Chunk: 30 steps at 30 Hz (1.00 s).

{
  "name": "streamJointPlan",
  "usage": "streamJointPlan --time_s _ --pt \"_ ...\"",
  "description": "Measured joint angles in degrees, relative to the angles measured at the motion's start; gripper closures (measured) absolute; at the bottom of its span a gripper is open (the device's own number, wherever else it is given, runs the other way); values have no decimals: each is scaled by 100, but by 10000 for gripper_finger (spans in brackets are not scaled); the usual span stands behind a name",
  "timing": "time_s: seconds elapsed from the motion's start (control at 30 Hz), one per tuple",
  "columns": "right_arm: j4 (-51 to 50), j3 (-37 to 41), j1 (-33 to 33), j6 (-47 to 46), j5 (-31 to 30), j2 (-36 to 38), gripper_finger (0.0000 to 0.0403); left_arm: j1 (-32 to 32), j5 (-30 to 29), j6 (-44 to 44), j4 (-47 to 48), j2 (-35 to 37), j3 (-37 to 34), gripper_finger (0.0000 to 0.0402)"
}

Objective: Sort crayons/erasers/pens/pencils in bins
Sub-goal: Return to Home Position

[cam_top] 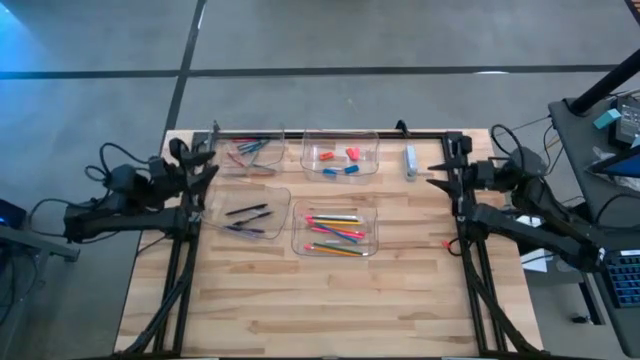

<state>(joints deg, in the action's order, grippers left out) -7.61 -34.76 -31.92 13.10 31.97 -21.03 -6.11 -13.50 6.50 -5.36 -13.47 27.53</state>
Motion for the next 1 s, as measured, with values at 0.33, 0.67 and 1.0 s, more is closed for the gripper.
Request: streamJointPlan --time_s 0.33,0.67,1.0 --pt "123 814 2 -549 -1414 1765 344 2 -3 -22 452 1204 -754 356" --pt "814 1980 42 -1256 -1361 1856 384 8 20 -205 605 1207 -904 399" --pt "1368 3037 41 -1772 -1248 2101 394 15 593 -731 287 1213 -1737 401"
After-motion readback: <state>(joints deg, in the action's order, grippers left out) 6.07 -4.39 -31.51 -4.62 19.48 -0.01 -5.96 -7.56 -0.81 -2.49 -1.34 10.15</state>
